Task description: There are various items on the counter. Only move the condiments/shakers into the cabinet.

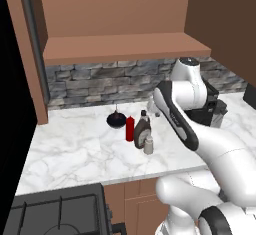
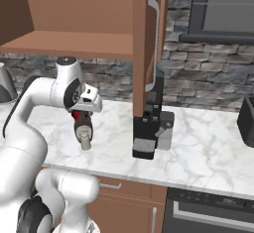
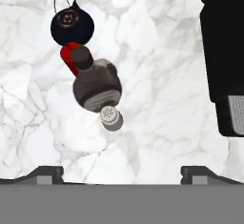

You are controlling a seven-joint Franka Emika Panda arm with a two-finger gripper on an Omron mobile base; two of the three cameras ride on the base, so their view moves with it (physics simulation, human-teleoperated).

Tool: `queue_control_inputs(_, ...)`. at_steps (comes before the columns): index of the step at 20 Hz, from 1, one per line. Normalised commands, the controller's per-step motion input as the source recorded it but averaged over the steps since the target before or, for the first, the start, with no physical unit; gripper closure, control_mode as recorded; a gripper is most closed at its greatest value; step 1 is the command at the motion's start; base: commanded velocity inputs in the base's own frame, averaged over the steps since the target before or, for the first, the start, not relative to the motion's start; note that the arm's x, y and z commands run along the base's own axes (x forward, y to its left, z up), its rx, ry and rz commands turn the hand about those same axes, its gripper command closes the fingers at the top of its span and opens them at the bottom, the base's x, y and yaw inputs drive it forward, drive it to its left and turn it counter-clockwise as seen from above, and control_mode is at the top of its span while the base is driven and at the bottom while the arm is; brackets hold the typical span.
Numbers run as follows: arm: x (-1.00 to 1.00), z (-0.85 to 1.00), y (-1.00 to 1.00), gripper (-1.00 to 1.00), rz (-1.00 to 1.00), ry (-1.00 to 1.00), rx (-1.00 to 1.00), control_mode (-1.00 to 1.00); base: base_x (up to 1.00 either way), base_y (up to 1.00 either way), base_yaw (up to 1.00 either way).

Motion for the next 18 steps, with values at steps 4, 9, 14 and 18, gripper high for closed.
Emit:
queue_control_inputs(4,0.00,-0.72,0.51,-1.00,0.02,-0.14,0.00,-1.00,0.00,0.00,0.00)
queue_control_inputs(9,0.00,-0.44,0.05,-1.00,0.00,-0.17,-0.02,-1.00,0.00,0.00,0.00)
queue_control_inputs(14,0.00,-0.37,0.00,-1.00,0.00,-0.07,-0.04,-1.00,0.00,0.00,0.00)
queue_control_inputs(18,0.00,-0.49,0.00,-1.00,0.00,0.00,0.00,-1.00,0.00,0.00,0.00)
